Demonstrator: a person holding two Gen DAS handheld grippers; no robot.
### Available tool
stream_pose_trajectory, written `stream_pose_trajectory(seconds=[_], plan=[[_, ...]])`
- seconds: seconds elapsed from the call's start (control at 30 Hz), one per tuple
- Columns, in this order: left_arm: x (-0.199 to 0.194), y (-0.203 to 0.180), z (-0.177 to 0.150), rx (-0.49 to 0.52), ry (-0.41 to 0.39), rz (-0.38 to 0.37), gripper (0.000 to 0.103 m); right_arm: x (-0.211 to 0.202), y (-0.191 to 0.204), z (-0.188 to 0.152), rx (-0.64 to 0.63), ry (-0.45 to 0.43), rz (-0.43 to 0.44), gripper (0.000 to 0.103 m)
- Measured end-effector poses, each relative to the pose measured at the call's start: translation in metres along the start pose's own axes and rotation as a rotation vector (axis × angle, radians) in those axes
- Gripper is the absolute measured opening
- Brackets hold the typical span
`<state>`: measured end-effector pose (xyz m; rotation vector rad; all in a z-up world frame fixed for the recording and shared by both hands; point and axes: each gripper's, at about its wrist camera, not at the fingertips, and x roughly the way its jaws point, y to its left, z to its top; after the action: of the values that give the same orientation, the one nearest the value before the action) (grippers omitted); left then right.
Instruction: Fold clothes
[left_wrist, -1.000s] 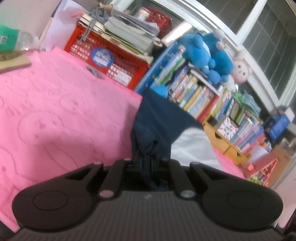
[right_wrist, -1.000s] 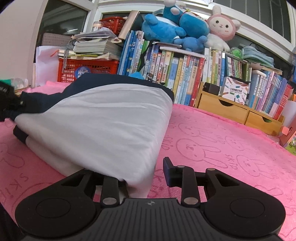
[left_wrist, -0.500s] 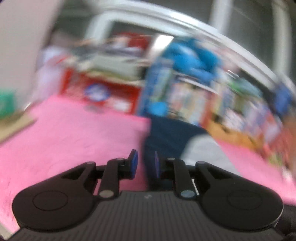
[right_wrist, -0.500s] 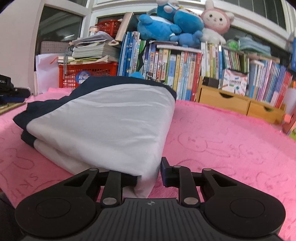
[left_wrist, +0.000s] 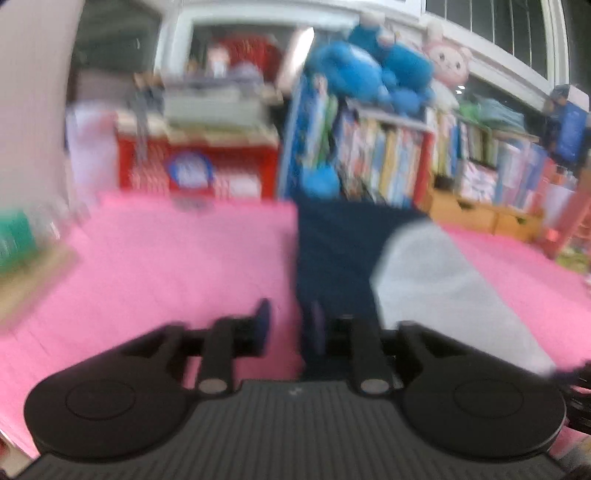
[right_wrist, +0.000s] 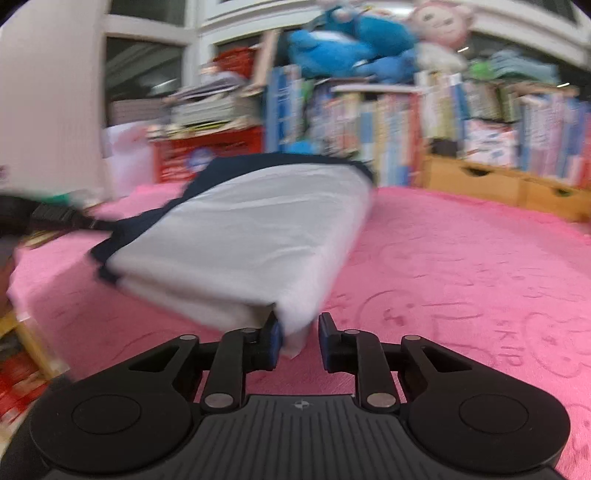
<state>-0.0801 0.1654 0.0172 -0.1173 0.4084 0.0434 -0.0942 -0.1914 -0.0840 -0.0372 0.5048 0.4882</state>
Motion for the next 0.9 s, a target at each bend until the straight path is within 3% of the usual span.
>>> stream_pose_trajectory(seconds=[0.1, 0.2, 0.27, 0.37, 0.43, 0.53, 0.67, 0.73, 0.8, 0.9], plan=[[0.001, 0.003, 0.030, 0.017, -0.030, -0.114, 0.035, -0.017, -0.024, 0.004, 0.043, 0.042, 0.110, 0.028], [0.026, -0.021, 0.056, 0.116, -0.009, -0.194, 0.036, -0.031, -0.049, 0.016, 0.124, 0.053, 0.193, 0.035], [0.056, -0.039, 0.064, 0.134, 0.055, -0.257, 0.036, -0.036, -0.058, 0.027, 0.159, 0.022, 0.200, 0.049], [0.106, -0.055, 0.062, 0.103, 0.184, -0.320, 0.036, -0.029, -0.064, 0.046, 0.172, -0.032, 0.166, 0.049], [0.135, -0.056, 0.056, 0.091, 0.255, -0.302, 0.036, -0.016, -0.063, 0.058, 0.158, -0.053, 0.145, 0.049], [0.158, -0.039, 0.050, 0.056, 0.284, -0.276, 0.044, 0.008, -0.067, 0.076, 0.144, -0.061, 0.131, 0.049], [0.163, -0.010, 0.052, 0.065, 0.270, -0.052, 0.042, 0.041, -0.078, 0.095, 0.145, -0.043, 0.100, 0.049], [0.165, 0.000, 0.066, 0.034, 0.279, -0.036, 0.041, 0.060, -0.088, 0.103, 0.159, -0.021, 0.092, 0.049], [0.168, -0.004, 0.085, -0.007, 0.277, -0.153, 0.041, 0.082, -0.099, 0.112, 0.194, 0.007, 0.102, 0.049], [0.184, -0.025, 0.109, -0.097, 0.310, -0.391, 0.048, 0.117, -0.117, 0.122, 0.269, 0.050, 0.131, 0.050]])
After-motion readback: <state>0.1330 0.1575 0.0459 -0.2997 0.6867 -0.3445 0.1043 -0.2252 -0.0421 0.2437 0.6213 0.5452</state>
